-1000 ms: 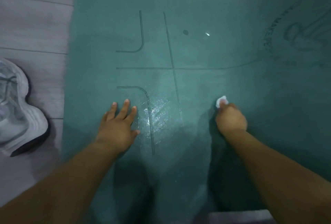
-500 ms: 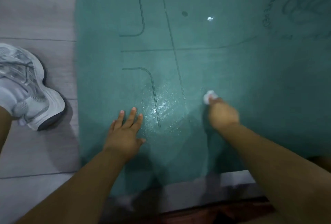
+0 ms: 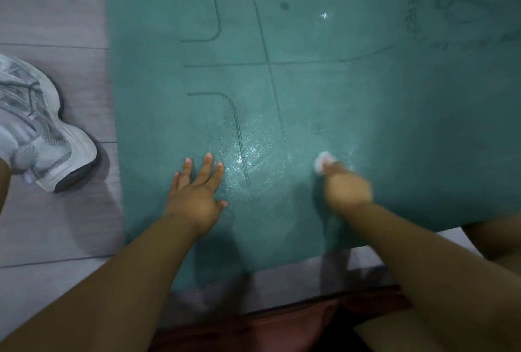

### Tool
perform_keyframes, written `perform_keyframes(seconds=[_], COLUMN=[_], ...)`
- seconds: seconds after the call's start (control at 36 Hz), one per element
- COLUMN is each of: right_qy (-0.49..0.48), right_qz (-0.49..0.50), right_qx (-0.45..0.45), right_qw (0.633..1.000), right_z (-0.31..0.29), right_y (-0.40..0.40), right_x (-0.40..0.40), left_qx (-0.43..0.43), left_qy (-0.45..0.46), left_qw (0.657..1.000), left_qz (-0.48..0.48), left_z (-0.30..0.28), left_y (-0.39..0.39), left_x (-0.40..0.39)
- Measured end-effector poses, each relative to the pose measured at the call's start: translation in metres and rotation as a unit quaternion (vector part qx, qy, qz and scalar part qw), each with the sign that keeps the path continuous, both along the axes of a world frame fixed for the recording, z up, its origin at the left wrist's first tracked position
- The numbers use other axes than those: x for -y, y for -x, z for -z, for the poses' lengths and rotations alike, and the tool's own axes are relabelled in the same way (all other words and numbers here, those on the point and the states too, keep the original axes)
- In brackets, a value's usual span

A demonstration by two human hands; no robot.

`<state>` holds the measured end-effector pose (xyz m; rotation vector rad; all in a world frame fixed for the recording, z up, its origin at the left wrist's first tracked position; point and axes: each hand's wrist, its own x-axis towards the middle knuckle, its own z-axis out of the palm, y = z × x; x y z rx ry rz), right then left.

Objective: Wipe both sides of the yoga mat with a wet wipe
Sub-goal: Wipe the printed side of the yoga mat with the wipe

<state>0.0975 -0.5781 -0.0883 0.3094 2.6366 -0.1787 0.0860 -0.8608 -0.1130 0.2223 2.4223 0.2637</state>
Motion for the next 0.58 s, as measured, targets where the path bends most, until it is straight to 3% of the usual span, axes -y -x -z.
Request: perform_keyframes(seconds=[0.06,0.11,0.19,0.25,0.33,0.39,0.44,0.53,0.58], right_qy=[-0.093,-0.126,-0.089,-0.042,0.034,0.098,0.113,0.029,-0.048], right_qz=[0.158,0.185,0.191,0.127,-0.051,-0.222,-0.276,-0.186,0.031], right_qx=[0.005,0.01,0.027,0.018,0.041,0.019,-0.009,-0.007,0.053], right_qw=[0.983,0.975,0.977,0.991,0.997,0.97,0.955,0.982,0.997], right_z=[-0.01,-0.012,0.012,0.022,0.024,0.02,0.017,0.018,0.011], right_y=[0.011,0.011,-0.009,-0.031,-0.06,-0.071,-0.074,-0.062,-0.05], right_x=[-0.039,-0.051,-0.021,0.023,0.084,0.101,0.092,0.045,0.007], left_qx=[0.001,0.003,0.007,0.006,0.004,0.007,0.014,0.015,0.017], left_qy=[0.0,0.0,0.006,0.011,0.025,0.032,0.034,0.034,0.033], left_qw=[1.0,1.0,1.0,1.0,1.0,0.999,0.999,0.999,0.999], left_qz=[-0.001,-0.003,-0.007,-0.007,0.003,0.01,0.014,0.019,0.021], left_z=[0.0,0.0,0.0,0.0,0.0,0.0,-0.001,-0.002,-0.002], left_y=[0.0,0.001,0.001,0.001,0.002,0.004,0.006,0.007,0.006], left_x=[-0.001,-0.001,-0.003,-0.004,-0.004,-0.004,-0.004,-0.005,-0.005])
